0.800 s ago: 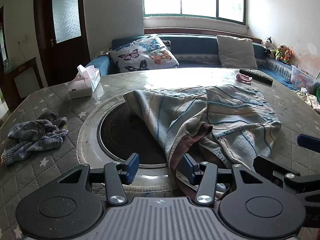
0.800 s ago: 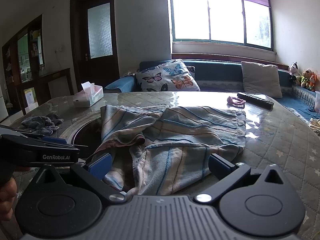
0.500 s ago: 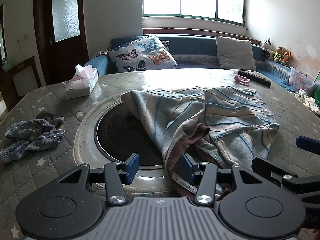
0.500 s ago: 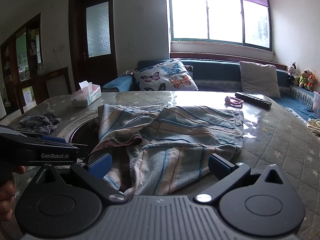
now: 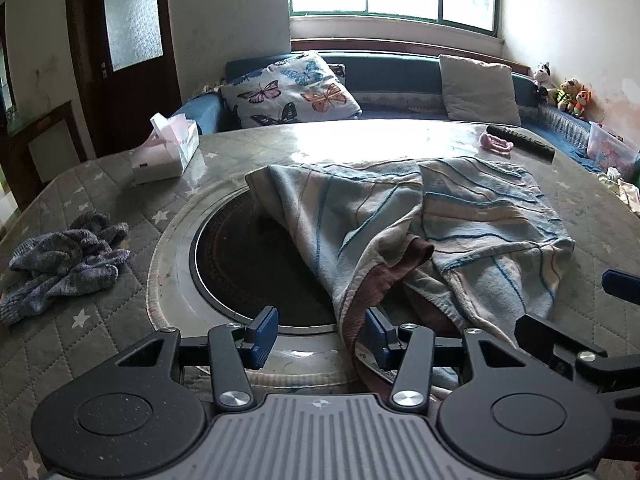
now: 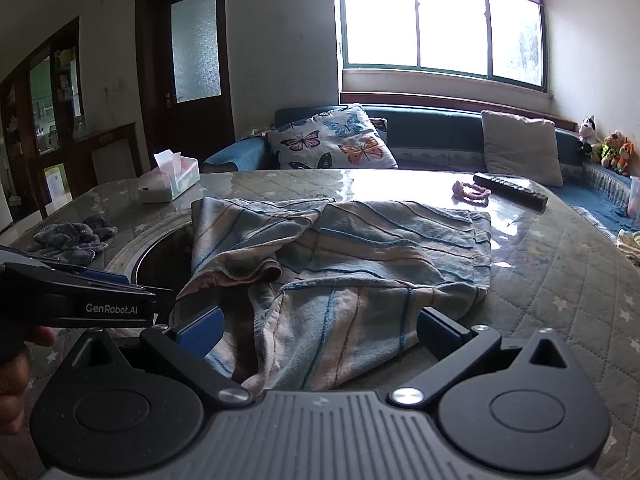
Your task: Fold clothes
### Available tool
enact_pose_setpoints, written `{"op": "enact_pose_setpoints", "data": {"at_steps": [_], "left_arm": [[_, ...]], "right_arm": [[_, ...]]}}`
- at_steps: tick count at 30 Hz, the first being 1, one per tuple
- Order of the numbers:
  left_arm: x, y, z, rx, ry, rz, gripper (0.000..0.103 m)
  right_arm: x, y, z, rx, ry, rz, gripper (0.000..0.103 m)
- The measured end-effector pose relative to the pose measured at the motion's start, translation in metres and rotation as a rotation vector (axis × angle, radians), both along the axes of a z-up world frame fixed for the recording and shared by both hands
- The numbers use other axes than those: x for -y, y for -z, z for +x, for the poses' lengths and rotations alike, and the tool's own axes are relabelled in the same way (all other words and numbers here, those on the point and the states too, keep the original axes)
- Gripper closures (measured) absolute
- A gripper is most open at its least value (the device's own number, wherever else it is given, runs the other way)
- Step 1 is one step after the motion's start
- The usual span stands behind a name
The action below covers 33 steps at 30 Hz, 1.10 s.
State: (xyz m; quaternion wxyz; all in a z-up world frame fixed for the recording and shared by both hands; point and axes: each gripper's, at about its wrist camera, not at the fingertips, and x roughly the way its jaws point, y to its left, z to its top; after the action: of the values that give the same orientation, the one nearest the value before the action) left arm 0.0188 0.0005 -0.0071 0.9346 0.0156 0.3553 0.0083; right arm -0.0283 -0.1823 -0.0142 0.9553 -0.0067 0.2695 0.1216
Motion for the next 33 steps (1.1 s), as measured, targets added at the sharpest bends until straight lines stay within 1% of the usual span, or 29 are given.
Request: {"op": "enact_pose_setpoints", "data": {"at_steps": [11, 14, 17, 22, 28, 30, 33], "left_arm": [[0.003, 0.002, 0.018, -0.020, 0.027, -0.007, 0.052], [0.003, 0.002, 0.023, -0.022, 0.026, -0.004, 0.052], [0.002, 0.002, 0.027, -0.026, 0.020, -0.004, 0.052], [0.000, 0.002, 0.034, -0.033, 0.009, -0.002, 0.052], [-0.006, 0.001, 0.040, -0.043, 0.020, -0.023, 0.052], [-0.006, 0.001, 0.041, -0.047, 0.037, -0.025, 0.054], [-0.005, -0.001, 0.045, -0.046, 0.051, -0.025, 0.057]], "right_arm": [[0.003, 0.006, 0.018, -0.042, -0.003, -0.001, 0.000], [0.004, 0.005, 0.022, -0.040, -0.003, 0.004, 0.001], [0.006, 0.004, 0.027, -0.041, 0.000, 0.005, 0.004], [0.008, 0.003, 0.035, -0.043, 0.008, -0.018, 0.004], [0.011, 0.002, 0.042, -0.042, 0.001, -0.026, 0.004], [0.012, 0.002, 0.044, -0.040, 0.000, -0.023, 0.005], [0.013, 0.004, 0.047, -0.051, 0.004, -0.018, 0.009]]}}
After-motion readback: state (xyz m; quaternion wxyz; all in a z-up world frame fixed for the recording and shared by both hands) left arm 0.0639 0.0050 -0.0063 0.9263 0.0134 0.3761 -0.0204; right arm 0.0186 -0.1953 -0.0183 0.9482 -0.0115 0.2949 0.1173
